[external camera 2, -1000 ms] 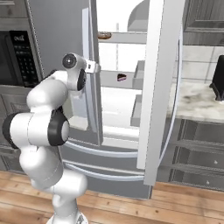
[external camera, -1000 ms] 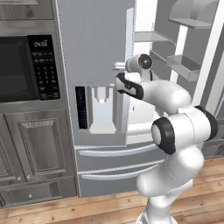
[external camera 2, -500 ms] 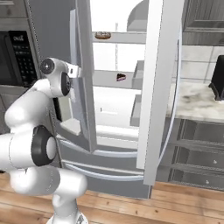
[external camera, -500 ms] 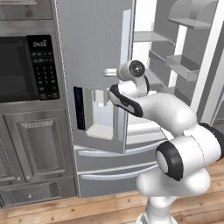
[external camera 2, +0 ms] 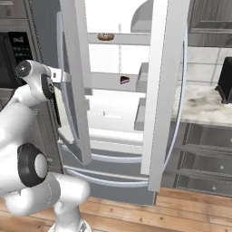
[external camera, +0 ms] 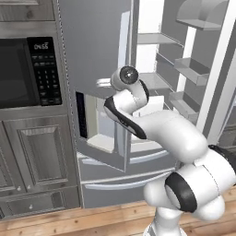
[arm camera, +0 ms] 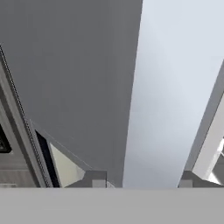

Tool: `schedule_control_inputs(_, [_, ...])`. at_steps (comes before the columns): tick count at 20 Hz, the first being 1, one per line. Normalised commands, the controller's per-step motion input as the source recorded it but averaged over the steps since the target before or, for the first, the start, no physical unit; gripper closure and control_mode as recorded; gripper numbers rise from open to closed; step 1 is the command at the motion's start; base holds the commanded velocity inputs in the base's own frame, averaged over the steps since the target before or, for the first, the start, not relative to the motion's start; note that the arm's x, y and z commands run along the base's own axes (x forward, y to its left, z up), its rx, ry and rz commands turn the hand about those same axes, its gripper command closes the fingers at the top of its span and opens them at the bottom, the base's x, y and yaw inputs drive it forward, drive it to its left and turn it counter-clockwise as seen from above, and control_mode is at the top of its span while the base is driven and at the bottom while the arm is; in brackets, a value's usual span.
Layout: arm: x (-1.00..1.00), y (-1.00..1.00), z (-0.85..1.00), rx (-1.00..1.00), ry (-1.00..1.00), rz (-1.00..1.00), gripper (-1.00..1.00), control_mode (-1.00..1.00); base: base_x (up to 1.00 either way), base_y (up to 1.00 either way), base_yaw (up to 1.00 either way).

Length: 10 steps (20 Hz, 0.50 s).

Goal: Take the donut and cake from the fridge and place them on the empty tray on the dining counter.

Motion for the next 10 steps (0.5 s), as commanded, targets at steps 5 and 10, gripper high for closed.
schedule_control_inputs(5, [-0.31, 1.00, 0.00, -0.11, 0.10, 0.00, 1.00, -1.00, 0.00, 0.00, 0.00])
schedule_control_inputs(10, [-0.11, 0.97, 0.00, -0.11, 0.08, 0.00, 1.00, -1.00, 0.00, 0.00, 0.00])
